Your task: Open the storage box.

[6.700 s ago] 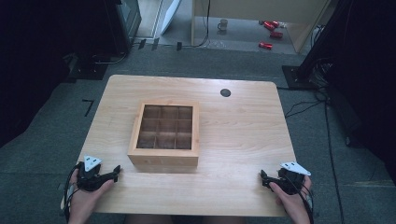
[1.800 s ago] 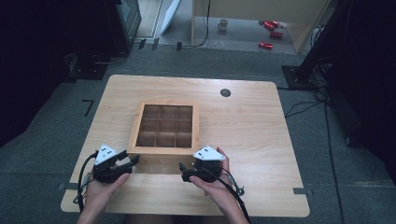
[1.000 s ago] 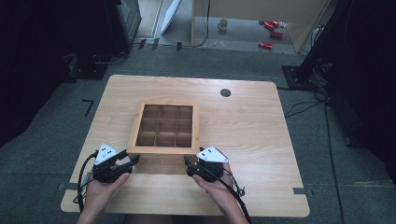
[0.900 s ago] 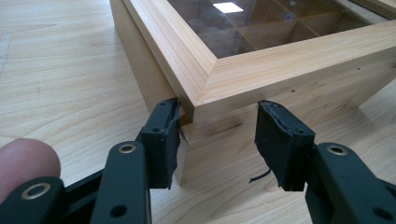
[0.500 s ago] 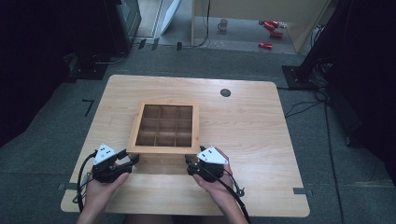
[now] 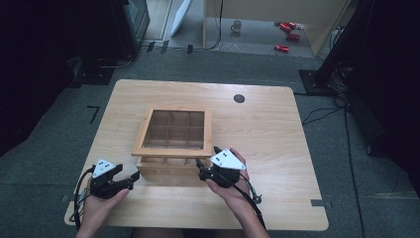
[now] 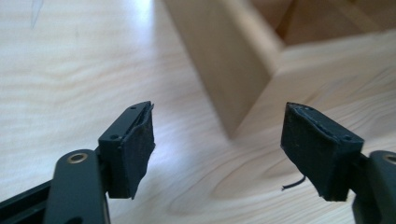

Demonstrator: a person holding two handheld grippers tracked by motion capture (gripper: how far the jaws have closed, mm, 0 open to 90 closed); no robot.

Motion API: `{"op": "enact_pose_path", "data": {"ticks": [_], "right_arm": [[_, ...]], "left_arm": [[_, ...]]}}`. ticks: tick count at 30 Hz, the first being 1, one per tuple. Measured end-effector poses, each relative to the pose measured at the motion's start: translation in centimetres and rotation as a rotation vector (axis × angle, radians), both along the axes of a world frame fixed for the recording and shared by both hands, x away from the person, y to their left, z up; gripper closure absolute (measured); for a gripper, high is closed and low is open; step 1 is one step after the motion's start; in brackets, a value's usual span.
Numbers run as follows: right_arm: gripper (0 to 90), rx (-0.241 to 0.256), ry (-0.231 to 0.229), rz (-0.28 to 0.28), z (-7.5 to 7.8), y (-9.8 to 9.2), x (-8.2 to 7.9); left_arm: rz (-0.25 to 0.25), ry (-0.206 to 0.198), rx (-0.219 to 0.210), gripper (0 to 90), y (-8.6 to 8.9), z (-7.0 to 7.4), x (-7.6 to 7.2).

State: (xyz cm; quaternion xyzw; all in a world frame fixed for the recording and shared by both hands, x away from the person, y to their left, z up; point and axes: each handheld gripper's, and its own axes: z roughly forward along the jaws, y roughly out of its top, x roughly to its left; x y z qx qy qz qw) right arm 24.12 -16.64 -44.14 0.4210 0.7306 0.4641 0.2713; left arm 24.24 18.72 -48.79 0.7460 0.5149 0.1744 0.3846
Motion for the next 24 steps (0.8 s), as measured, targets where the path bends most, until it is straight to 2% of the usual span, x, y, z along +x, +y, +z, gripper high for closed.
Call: {"op": "enact_pose_path", "data": {"ticks": [2, 4, 5, 10, 11, 15, 17, 22, 24], "right_arm": [[29.8, -0.005, -0.011, 0.004, 0.6, -0.1, 0.2], [29.4, -0.008, -0.017, 0.005, 0.8, -0.1, 0.3], [28.8, -0.01, -0.035, 0.009, 1.5, -0.2, 0.5], [26.8, -0.021, -0.068, 0.015, 2.8, -0.3, 1.1], [25.2, -0.026, -0.086, 0.019, 3.5, -0.4, 1.5], [23.7, -0.025, -0.115, 0.029, 4.5, -0.6, 2.3], [21.6, 0.002, -0.127, 0.039, 5.4, -1.0, 3.2], [21.5, 0.023, -0.155, 0.06, 6.3, -1.3, 4.3], [21.5, 0.023, -0.184, 0.075, 7.1, -1.5, 5.2]], "left_arm": [[0.013, 0.023, 0.036, 25.3, 0.3, -1.0, 0.1], [0.016, 0.035, 0.042, 25.2, 0.5, -1.4, 0.2], [0.023, 0.043, 0.06, 24.9, 0.5, -1.8, 0.2], [0.028, 0.055, 0.09, 24.5, 0.5, -2.4, 0.2], [0.03, 0.051, 0.096, 24.6, 0.5, -2.4, 0.2], [0.035, 0.035, 0.135, 24.6, 0.0, -2.5, 0.0], [0.04, 0.011, 0.165, 24.2, -0.4, -2.8, -0.2], [0.042, -0.004, 0.16, 24.1, -0.4, -2.9, -0.3], [0.042, -0.005, 0.157, 24.2, -0.4, -2.9, -0.3]]}}
